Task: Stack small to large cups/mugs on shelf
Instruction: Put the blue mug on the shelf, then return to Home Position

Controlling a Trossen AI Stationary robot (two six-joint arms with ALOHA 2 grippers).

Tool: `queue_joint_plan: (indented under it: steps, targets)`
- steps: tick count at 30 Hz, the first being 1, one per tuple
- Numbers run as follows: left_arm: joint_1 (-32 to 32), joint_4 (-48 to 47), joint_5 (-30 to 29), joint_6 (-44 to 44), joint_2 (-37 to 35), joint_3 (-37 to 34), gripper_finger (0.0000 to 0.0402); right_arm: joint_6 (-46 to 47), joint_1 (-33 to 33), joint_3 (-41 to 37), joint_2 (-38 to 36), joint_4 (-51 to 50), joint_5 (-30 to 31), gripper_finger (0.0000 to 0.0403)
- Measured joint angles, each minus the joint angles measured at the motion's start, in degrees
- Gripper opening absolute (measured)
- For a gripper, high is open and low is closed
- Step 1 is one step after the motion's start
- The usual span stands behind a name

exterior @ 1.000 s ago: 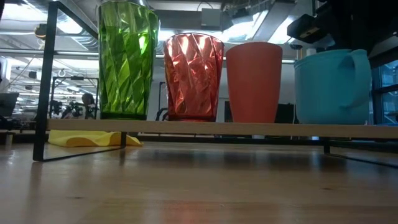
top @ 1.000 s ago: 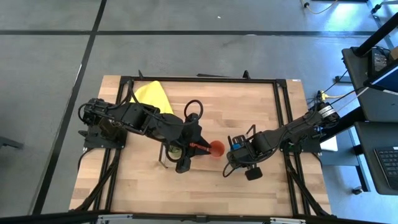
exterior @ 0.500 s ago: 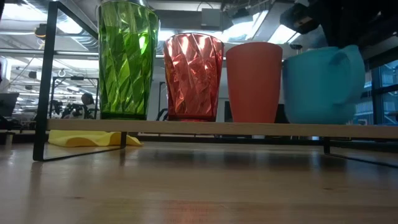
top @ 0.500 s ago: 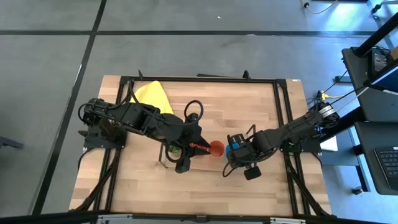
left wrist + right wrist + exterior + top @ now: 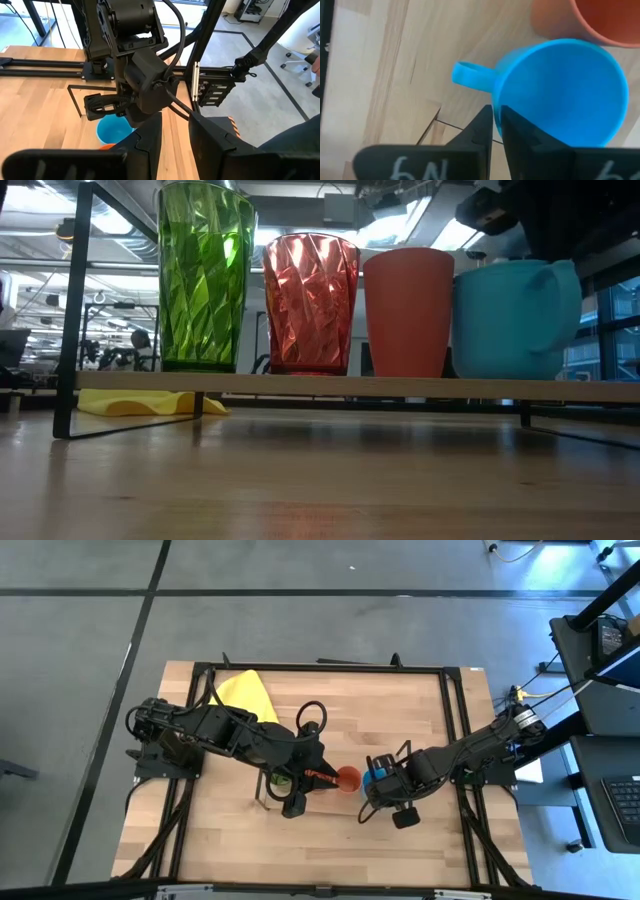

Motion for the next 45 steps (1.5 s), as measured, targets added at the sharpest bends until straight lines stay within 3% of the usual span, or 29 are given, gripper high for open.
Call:
queue_joint_plan:
  steps: [7,14,16,20,22,25,28,33,39,42,45]
  targets:
    - [-0.15,0.12,0.01,0.31,0.00,-0.02,0.0092,1.74,0.04,6.37,-0.91,0.00,2.00,0.0039]
    - [-0.14,1.83,-0.78,0.11,0.00,0.00,0.0092,1.60,0.00,23.79,-0.97,-0.64,13.70,0.0039]
    - [-0.32,2.58,-0.35,-1.13,0.00,-0.01,0.0092,2.73,-0.02,29.97,-1.00,-1.77,14.55,0.0040]
    - [-1.83,2.68,3.39,-1.86,0.00,-0.02,0.0092,4.67,0.18,41.66,-1.10,-1.70,9.33,0.0040]
    - [-2.79,3.47,5.84,-6.37,0.00,-0.02,0.0092,6.79,0.22,46.25,-1.15,-0.68,5.76,0.0040]
    - [-3.67,5.00,8.96,-11.18,0.00,0.02,0.0092,16.70,0.94,51.23,-1.15,1.36,1.85,0.0040]
    - [-4.45,5.10,12.08,-9.16,-0.24,1.05,0.0092,15.58,2.73,54.16,-1.13,3.80,-1.12,0.0040]
    - [-6.07,6.00,15.96,-3.69,-2.07,1.64,0.0092,11.48,6.25,55.13,-1.11,4.26,-9.00,0.0040]
    - [-9.16,10.08,13.62,4.59,-5.80,-0.36,0.0092,10.54,8.16,47.47,-1.04,8.87,-9.79,0.0039]
    - [-10.56,14.53,13.75,5.42,-7.70,-5.50,0.0092,7.93,8.44,40.47,-1.45,15.85,-12.29,0.0039]
    - [-10.59,25.75,15.64,6.69,-10.41,-15.75,0.0092,8.15,8.33,31.37,-4.18,22.67,-13.85,0.0039]
